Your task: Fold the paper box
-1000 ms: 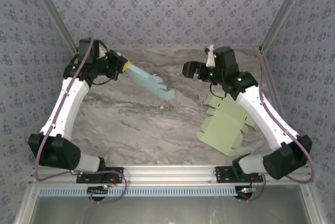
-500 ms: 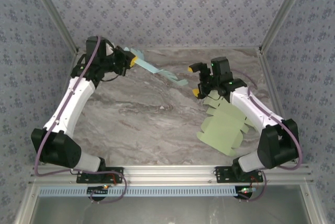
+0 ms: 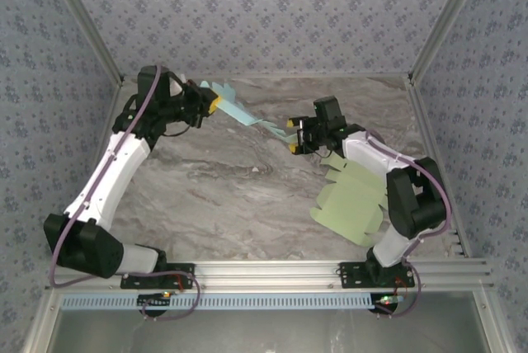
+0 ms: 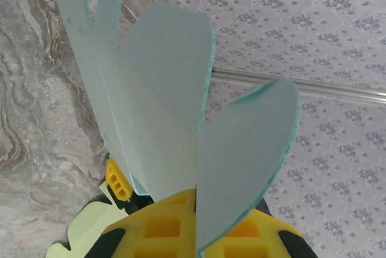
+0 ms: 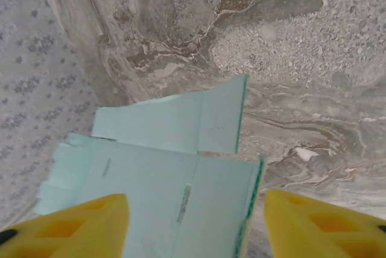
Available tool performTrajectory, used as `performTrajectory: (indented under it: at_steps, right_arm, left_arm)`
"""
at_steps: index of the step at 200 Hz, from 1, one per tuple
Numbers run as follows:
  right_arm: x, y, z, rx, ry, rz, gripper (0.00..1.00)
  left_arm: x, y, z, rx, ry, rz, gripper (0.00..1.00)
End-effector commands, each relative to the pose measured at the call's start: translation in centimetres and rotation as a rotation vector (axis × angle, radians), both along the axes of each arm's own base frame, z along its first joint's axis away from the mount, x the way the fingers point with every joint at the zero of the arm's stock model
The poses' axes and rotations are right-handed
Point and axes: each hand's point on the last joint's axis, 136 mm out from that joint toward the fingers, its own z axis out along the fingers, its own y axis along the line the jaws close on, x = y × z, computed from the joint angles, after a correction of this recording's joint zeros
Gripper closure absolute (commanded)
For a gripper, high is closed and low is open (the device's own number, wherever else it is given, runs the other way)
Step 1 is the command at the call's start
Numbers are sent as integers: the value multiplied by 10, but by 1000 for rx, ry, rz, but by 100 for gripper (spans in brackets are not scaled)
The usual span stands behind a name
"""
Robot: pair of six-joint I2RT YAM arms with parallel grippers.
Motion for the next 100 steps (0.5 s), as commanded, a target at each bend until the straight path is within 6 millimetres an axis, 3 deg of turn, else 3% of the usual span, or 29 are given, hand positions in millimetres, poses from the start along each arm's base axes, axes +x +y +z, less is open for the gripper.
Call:
performTrajectory:
  at_steps: [1,14,28,36,49,61,100]
  right_arm:
    - [1,1,5,-6,-6,-7,63]
    - [2,0,5,-17,-15,-4,80]
    - [2,-1,4,-34,-25,8,92]
    - [5,-2,7,-48,-45,22,98]
    - [9,-3,11,-79,-82,58,100]
    - [11,-4,12,-118,-119,108,100]
    - [24,-7,49,-355,-409,415,100]
  left_arm:
    - [-13,1,-6,-40,74,20,100]
    - [-15,1,-13,-37,88,13,100]
    - [-18,1,-19,-32,98,1,98]
    - [-21,1,-23,-25,97,-11,85]
    - [-25,6,-29,3,99,-17,46]
    - [-30,17,-38,43,111,-9,25]
    - [-45,65,-71,161,120,7,1]
